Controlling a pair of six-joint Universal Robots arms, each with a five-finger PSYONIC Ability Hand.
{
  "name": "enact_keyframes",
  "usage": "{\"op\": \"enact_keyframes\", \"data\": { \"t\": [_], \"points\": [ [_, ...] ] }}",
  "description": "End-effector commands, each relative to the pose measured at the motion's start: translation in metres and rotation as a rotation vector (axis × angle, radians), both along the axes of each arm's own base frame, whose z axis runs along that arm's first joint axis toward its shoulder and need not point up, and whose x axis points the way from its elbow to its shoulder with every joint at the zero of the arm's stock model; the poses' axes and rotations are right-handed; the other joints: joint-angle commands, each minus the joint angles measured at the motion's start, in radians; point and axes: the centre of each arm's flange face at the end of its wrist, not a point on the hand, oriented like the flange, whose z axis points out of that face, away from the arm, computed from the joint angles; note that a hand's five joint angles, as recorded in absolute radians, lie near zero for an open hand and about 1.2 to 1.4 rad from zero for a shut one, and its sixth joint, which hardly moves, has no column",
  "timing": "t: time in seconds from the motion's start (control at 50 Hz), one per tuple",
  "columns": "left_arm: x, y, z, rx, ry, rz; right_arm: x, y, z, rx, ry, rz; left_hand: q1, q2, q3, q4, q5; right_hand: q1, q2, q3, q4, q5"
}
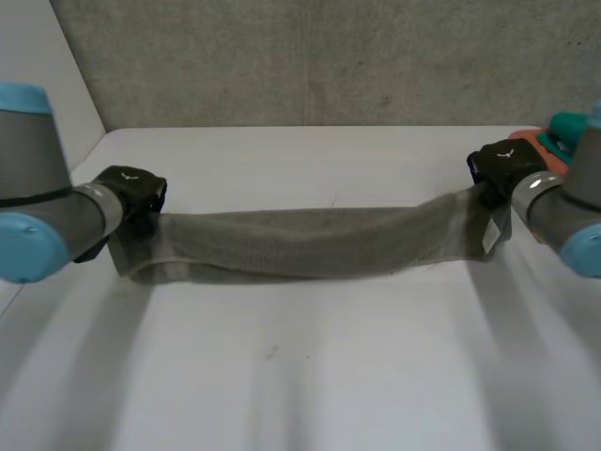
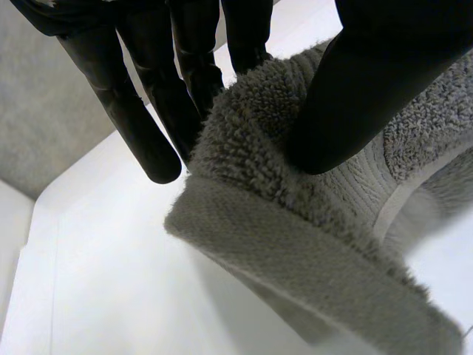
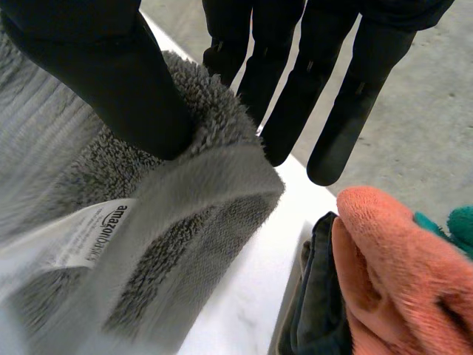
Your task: Fold the laundry.
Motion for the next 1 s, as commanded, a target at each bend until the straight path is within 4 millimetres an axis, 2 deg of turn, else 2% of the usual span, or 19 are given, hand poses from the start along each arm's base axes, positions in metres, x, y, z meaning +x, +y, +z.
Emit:
{"op": "enact_keyframes", "data": {
  "t": [0.02, 0.04, 0.1, 0.16, 0.22, 0.28, 0.36, 0.4, 0.48, 0.6, 0.68, 0.74, 0.84, 1.0],
  "points": [
    [-0.010, -0.026, -0.032, -0.003, -0.029, 0.064, 0.008, -0.020, -0.032, -0.087, -0.007, -0.086, -0.532, -0.565, -0.558, -0.567, -0.524, -0.486, -0.542, -0.550, -0.560, -0.537],
    [-0.014, -0.024, -0.030, -0.005, -0.036, 0.063, 0.009, -0.021, -0.032, -0.106, 0.000, -0.112, -0.968, -1.001, -0.994, -1.003, -0.959, -0.902, -0.957, -0.966, -0.975, -0.952],
    [-0.020, -0.017, -0.026, 0.003, -0.044, 0.041, 0.008, -0.021, -0.027, -0.129, 0.003, -0.150, -0.988, -1.021, -1.013, -1.022, -0.979, -0.950, -1.006, -1.014, -1.024, -1.001],
    [-0.022, -0.007, -0.014, -0.008, -0.042, 0.029, 0.006, -0.017, -0.008, -0.152, -0.012, -0.166, -0.988, -1.021, -1.013, -1.022, -0.979, -0.950, -1.006, -1.014, -1.024, -1.001],
    [-0.011, 0.000, 0.005, -0.046, -0.034, 0.049, 0.001, -0.008, 0.017, -0.167, -0.026, -0.141, -0.988, -1.021, -1.013, -1.022, -0.979, -0.950, -1.006, -1.014, -1.024, -1.001],
    [-0.001, 0.005, 0.012, -0.073, -0.026, 0.054, -0.001, 0.004, 0.028, -0.146, -0.020, -0.052, -0.988, -1.021, -1.013, -1.022, -0.979, -0.934, -0.989, -0.998, -1.007, -0.984],
    [0.010, 0.007, 0.002, -0.071, -0.047, 0.026, 0.001, 0.023, 0.017, -0.041, 0.037, 0.112, -0.988, -1.021, -1.013, -1.022, -0.979, -0.642, -0.698, -0.706, -0.716, -0.693],
    [0.015, 0.005, -0.007, -0.055, -0.066, 0.001, 0.000, 0.034, 0.007, 0.047, 0.066, 0.182, -0.914, -0.947, -0.940, -0.949, -0.906, -0.583, -0.639, -0.647, -0.657, -0.634],
    [0.022, 0.001, -0.026, -0.010, -0.087, -0.041, -0.002, 0.041, -0.014, 0.169, 0.090, 0.210, -0.878, -0.911, -0.904, -0.913, -0.870, -0.542, -0.598, -0.606, -0.616, -0.593],
    [0.024, -0.009, -0.037, -0.014, -0.085, -0.077, 0.001, 0.034, -0.042, 0.220, 0.077, 0.203, -0.878, -0.911, -0.904, -0.913, -0.870, -0.530, -0.586, -0.594, -0.604, -0.581],
    [0.019, -0.019, -0.041, -0.074, -0.071, -0.097, 0.005, 0.022, -0.056, 0.171, 0.059, 0.194, -0.878, -0.911, -0.904, -0.913, -0.870, -0.457, -0.513, -0.521, -0.531, -0.508],
    [0.017, -0.024, -0.042, -0.094, -0.069, -0.102, 0.007, 0.017, -0.060, 0.138, 0.057, 0.188, -0.875, -0.909, -0.901, -0.910, -0.867, -0.445, -0.501, -0.509, -0.519, -0.496],
    [0.009, -0.033, -0.051, -0.116, -0.087, -0.120, 0.011, 0.012, -0.063, 0.085, 0.058, 0.178, -0.855, -0.888, -0.881, -0.890, -0.846, -0.231, -0.287, -0.295, -0.305, -0.282],
    [-0.007, -0.038, -0.063, -0.112, -0.128, -0.158, 0.016, 0.012, -0.065, 0.062, 0.070, 0.191, -0.814, -0.847, -0.840, -0.849, -0.805, -0.028, -0.084, -0.092, -0.102, -0.079]
  ]
}}
